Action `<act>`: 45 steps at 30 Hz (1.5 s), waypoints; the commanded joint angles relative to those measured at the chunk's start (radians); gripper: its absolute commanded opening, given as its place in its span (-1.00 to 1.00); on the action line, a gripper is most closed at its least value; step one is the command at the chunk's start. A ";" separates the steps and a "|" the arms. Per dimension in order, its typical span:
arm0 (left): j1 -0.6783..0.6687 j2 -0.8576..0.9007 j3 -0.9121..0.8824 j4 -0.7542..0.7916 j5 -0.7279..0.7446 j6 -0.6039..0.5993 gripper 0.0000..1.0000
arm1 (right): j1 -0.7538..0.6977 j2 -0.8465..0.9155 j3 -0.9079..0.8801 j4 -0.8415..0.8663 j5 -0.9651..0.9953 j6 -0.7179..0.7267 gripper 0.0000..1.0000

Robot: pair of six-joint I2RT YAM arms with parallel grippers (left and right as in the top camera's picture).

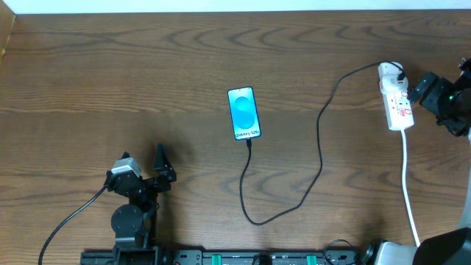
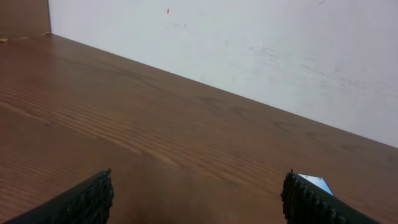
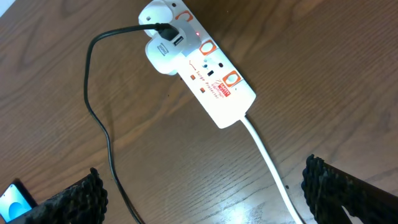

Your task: Plug charger to phone and switch on socket

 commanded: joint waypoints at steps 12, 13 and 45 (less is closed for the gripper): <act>0.005 -0.006 -0.012 -0.050 -0.010 0.017 0.72 | 0.000 -0.005 -0.003 -0.001 0.005 0.010 0.99; 0.005 -0.006 -0.012 -0.050 -0.010 0.017 0.71 | 0.000 -0.005 -0.003 -0.001 0.005 0.010 0.99; 0.005 -0.006 -0.012 -0.050 -0.010 0.017 0.72 | 0.187 -0.459 -0.577 0.782 0.067 0.061 0.99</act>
